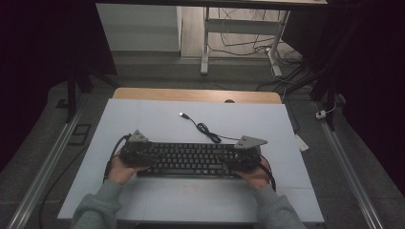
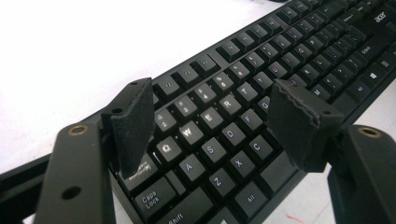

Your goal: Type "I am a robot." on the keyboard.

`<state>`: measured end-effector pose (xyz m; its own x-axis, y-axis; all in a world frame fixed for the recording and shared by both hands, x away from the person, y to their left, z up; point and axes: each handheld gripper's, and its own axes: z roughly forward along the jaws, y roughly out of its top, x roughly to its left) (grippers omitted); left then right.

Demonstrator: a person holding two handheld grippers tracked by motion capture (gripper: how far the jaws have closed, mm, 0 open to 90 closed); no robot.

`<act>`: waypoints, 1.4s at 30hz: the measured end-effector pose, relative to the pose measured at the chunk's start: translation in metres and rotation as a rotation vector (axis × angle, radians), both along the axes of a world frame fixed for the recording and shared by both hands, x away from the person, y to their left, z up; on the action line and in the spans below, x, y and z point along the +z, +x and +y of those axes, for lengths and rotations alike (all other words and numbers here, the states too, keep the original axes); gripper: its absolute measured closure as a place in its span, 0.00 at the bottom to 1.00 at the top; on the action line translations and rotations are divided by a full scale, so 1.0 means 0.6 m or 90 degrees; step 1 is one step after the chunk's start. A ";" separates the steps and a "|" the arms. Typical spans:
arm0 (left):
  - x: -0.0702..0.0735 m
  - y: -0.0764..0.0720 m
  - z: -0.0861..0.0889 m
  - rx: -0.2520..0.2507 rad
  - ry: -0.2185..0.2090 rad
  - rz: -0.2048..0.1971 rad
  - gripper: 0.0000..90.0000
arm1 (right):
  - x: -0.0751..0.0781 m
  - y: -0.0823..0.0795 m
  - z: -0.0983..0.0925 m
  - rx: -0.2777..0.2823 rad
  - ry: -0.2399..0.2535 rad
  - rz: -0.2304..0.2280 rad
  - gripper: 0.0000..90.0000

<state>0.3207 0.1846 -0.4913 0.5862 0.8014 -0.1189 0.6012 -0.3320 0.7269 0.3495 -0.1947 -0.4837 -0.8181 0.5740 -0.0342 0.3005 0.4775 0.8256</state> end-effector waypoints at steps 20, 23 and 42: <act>0.007 -0.079 0.006 -0.003 -0.002 -0.038 0.36 | -0.015 -0.062 -0.157 -0.076 0.011 -0.020 0.51; 0.001 -0.092 0.011 0.003 -0.007 -0.037 0.36 | -0.021 -0.073 -0.175 -0.078 0.006 -0.016 0.51; -0.025 -0.110 0.034 0.022 -0.003 -0.029 0.36 | -0.028 -0.075 -0.188 -0.069 0.003 -0.018 0.50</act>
